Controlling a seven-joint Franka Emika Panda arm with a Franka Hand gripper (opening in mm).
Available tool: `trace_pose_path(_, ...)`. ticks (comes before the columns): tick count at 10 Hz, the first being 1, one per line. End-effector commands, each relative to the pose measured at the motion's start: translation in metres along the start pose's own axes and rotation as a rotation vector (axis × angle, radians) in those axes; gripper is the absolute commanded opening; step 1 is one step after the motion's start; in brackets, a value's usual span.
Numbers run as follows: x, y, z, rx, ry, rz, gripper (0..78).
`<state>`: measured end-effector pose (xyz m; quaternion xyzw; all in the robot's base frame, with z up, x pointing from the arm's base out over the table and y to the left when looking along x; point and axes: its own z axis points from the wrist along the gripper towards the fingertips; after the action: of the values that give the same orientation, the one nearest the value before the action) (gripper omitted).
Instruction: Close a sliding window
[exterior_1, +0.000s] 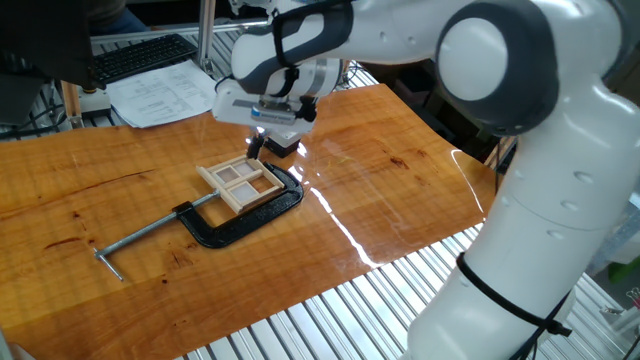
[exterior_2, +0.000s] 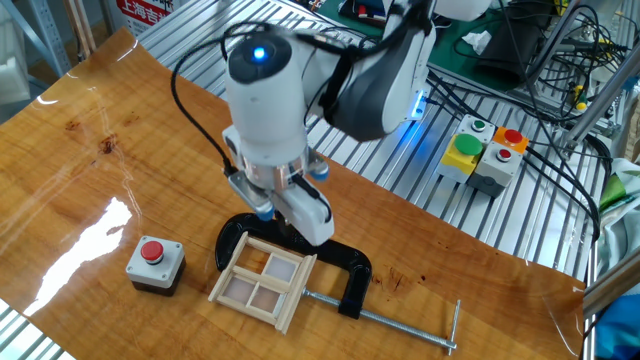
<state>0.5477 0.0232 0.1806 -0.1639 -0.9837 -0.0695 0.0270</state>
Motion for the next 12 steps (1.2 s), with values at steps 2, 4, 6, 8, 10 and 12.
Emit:
trace_pose_path(2,-0.01,0.001,0.022,-0.004,-0.009,-0.015,0.0)
trace_pose_path(4,-0.014,0.001,0.033,-0.005,-0.008,-0.019,0.0)
trace_pose_path(6,-0.015,0.001,0.04,-0.002,-0.01,-0.023,0.0)
trace_pose_path(8,-0.017,-0.002,0.056,-0.004,-0.015,-0.035,0.0)
trace_pose_path(10,-0.018,-0.001,0.063,-0.004,-0.014,-0.037,0.0)
trace_pose_path(12,-0.018,-0.002,0.069,-0.012,-0.006,-0.04,0.0)
